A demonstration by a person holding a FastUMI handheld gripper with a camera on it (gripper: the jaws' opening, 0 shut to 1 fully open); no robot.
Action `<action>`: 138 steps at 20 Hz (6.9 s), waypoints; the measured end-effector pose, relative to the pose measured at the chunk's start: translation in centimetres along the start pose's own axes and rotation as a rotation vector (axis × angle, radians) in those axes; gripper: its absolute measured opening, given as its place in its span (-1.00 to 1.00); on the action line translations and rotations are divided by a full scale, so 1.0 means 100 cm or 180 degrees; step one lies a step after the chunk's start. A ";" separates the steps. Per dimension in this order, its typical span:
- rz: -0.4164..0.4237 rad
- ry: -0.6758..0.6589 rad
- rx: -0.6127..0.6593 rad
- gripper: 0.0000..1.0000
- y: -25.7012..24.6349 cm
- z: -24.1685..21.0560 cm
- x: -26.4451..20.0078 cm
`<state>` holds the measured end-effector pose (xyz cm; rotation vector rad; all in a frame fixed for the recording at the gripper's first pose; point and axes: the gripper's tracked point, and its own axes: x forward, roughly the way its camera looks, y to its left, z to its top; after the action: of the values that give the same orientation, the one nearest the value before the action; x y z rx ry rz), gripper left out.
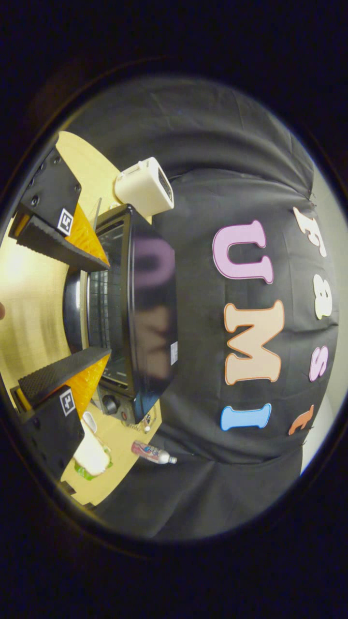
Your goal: Open the toaster oven, put the food inside, and close the toaster oven door.
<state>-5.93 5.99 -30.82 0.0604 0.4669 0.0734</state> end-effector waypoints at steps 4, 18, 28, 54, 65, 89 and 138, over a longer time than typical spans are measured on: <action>-0.0012 0.0079 0.0000 0.97 -0.003 -0.019 -0.018; 0.0051 0.0767 -0.0194 0.96 -0.006 -0.117 -0.026; 0.0040 0.1138 -0.0090 0.96 -0.012 -0.153 -0.011; -0.1467 0.0157 0.1522 0.94 -0.333 -0.081 0.008; -0.0911 0.0650 0.1809 0.67 -0.310 -0.122 0.058; -0.0750 -0.0517 0.2304 -0.42 -0.271 0.004 -0.011; 0.0245 0.0107 0.2892 0.00 -0.023 -0.041 0.148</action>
<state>5.49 5.16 -41.29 0.9699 0.5010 -0.0676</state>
